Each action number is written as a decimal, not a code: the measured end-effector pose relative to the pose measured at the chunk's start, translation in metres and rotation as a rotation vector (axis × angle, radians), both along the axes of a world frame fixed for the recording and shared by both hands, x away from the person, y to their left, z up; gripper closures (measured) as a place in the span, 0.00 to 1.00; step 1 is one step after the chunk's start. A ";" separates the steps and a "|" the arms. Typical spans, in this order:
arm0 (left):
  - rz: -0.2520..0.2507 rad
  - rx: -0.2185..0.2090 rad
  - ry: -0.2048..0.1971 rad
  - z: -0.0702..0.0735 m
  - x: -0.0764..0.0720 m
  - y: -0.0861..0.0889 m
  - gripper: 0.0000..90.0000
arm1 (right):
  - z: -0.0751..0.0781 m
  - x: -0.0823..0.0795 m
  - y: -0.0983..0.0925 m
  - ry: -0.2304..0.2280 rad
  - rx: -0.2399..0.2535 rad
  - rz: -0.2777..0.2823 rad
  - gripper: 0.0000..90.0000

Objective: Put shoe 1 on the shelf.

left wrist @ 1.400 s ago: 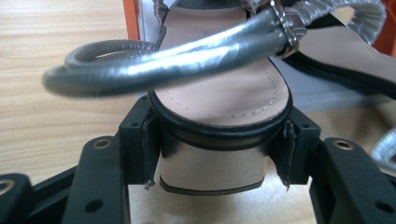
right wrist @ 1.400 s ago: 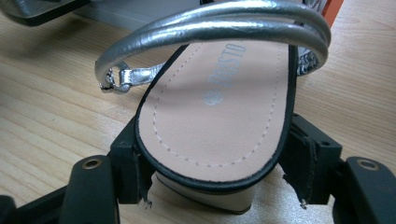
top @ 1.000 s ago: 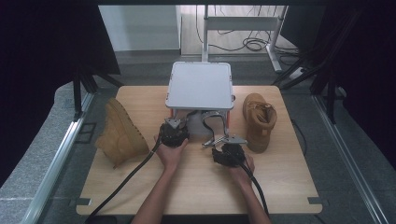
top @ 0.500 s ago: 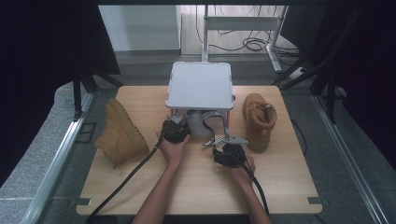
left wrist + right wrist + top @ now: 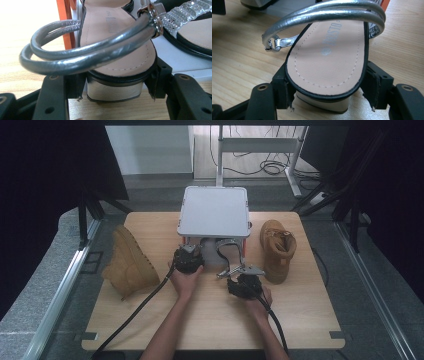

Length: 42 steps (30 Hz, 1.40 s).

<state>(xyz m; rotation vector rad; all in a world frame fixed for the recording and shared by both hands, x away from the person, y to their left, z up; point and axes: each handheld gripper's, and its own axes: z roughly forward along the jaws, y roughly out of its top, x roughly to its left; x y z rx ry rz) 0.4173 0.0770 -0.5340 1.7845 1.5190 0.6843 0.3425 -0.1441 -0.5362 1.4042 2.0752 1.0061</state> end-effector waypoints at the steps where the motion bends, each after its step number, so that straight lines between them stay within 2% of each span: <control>1: -0.002 -0.001 0.001 0.000 0.000 0.000 0.45 | 0.001 0.000 0.001 -0.003 0.006 -0.009 0.39; 8: -0.010 0.005 0.008 0.000 0.000 0.001 0.45 | 0.008 0.002 0.004 -0.036 0.060 -0.074 0.41; 14: -0.011 0.004 0.010 0.000 0.000 0.002 0.45 | 0.010 0.006 0.010 -0.066 0.054 -0.129 0.43; 18: -0.012 0.004 0.011 0.000 0.000 0.002 0.45 | 0.011 0.013 0.014 -0.066 0.046 -0.145 0.43; 21: -0.013 0.003 0.012 0.000 0.000 0.002 0.45 | 0.012 0.020 0.016 -0.070 0.064 -0.163 0.43; 26: -0.014 0.002 0.012 0.000 0.000 0.002 0.45 | 0.012 0.030 0.021 -0.074 0.061 -0.185 0.43; 36: -0.012 -0.013 0.009 0.000 0.001 0.002 0.45 | 0.010 0.049 0.031 -0.092 0.038 -0.207 0.43; 42: -0.015 -0.009 0.012 0.000 0.001 0.002 0.45 | 0.009 0.059 0.035 -0.086 0.029 -0.214 0.43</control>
